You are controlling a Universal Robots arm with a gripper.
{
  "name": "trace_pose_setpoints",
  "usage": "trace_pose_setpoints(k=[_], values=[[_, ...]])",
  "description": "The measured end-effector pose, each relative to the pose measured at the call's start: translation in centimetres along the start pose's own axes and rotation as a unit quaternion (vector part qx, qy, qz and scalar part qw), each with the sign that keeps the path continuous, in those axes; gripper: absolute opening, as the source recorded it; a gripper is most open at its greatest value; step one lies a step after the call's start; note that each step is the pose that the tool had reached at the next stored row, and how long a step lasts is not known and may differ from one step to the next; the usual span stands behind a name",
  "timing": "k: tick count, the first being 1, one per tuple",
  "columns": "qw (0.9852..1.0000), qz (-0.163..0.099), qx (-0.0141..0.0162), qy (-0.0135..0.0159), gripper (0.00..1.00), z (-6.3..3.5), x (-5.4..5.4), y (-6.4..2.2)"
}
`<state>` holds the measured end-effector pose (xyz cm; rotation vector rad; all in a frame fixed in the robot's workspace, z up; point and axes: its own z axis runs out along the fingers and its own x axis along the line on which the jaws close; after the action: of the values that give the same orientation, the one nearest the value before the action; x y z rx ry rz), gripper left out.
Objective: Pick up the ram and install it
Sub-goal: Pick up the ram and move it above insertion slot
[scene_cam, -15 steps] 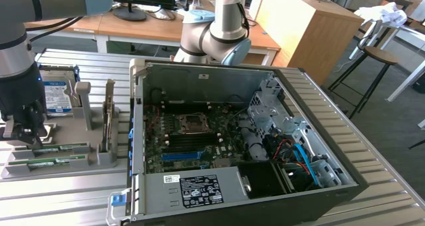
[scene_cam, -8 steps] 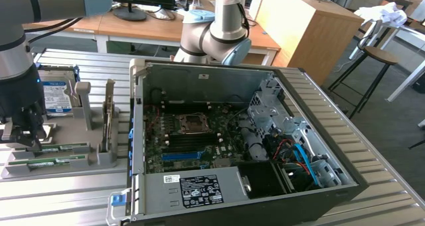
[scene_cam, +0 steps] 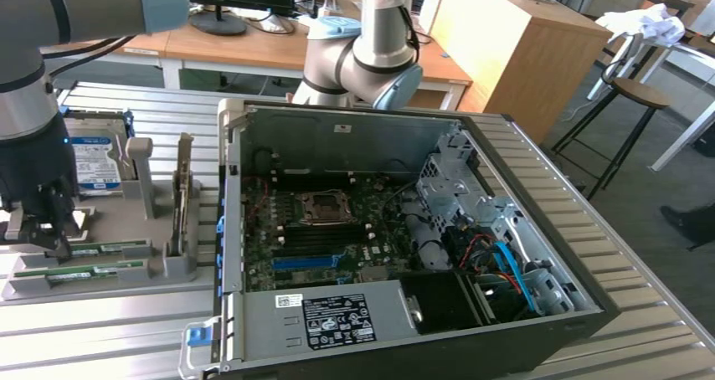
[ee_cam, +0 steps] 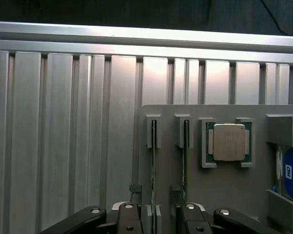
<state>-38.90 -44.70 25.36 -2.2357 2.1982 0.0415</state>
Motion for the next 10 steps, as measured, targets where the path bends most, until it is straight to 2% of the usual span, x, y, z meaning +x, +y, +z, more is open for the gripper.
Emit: trace_pose_setpoints(k=[10], values=[[1.0000,0.000,-0.0001,0.0000,0.36,1.50,0.0,-0.02]])
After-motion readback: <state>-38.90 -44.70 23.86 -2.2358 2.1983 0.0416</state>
